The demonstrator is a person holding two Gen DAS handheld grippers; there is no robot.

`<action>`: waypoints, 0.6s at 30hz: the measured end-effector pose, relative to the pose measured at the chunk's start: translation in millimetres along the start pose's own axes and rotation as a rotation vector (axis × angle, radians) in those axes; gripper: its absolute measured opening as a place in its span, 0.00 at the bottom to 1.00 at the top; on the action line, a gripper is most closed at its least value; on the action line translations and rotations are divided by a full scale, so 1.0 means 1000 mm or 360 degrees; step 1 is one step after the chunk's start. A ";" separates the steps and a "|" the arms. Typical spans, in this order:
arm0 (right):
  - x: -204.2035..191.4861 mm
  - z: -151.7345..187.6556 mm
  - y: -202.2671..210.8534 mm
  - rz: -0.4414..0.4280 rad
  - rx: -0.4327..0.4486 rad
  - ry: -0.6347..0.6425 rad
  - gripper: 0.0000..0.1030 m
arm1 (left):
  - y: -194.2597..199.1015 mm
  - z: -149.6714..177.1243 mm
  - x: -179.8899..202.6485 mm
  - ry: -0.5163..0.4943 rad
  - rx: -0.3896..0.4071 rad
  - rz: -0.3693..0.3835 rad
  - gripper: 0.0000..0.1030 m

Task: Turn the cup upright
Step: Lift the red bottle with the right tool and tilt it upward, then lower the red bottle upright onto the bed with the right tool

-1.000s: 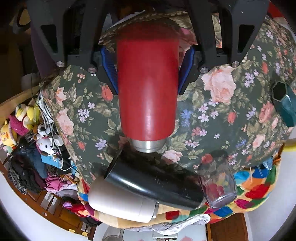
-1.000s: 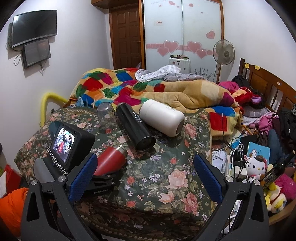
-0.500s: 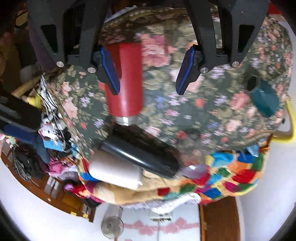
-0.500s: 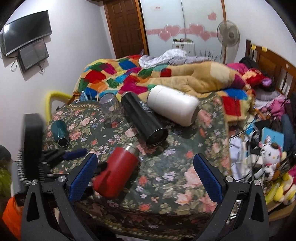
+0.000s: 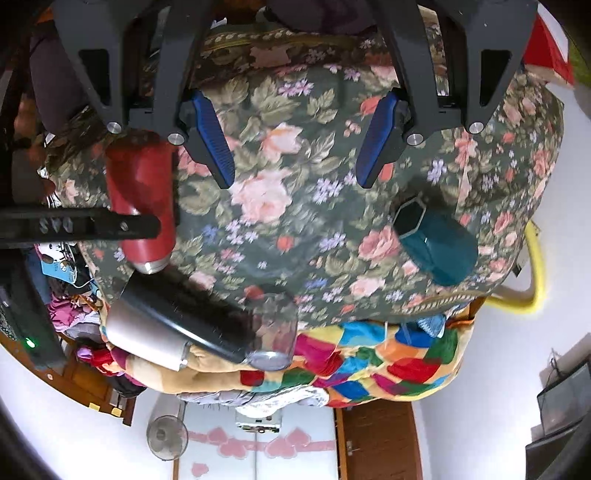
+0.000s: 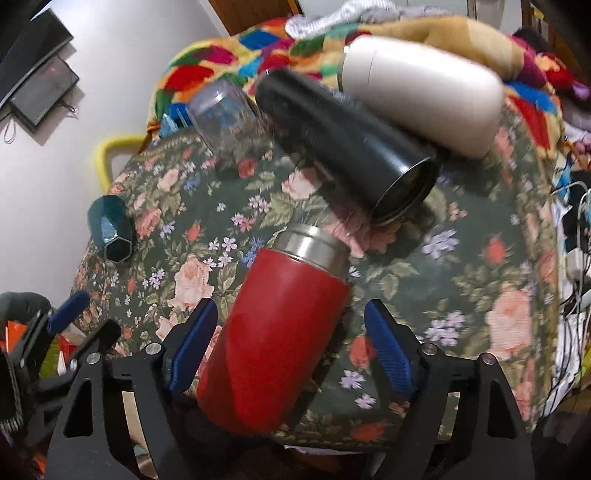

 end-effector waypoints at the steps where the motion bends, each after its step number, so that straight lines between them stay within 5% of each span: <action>1: -0.001 -0.001 -0.003 -0.0001 -0.0015 0.0001 0.77 | -0.001 0.003 -0.001 0.0008 -0.0003 -0.0006 0.65; 9: -0.014 -0.010 -0.030 0.0066 -0.0130 0.0077 0.69 | -0.003 0.011 -0.004 0.0075 -0.0005 -0.0004 0.65; 18: -0.030 -0.015 -0.020 0.0055 -0.0088 0.0202 0.60 | 0.007 0.008 -0.009 0.0136 0.0030 -0.0011 0.65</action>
Point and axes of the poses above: each gripper's, at about its wrist camera, not at the fingertips, and y roughly against the way its jaws point, x to its right, z to its underside, the point moved 4 cm from there along -y, roughly the way its jaws point, and after that the axes turned 8 degrees about -x, right-handed, at the moved point
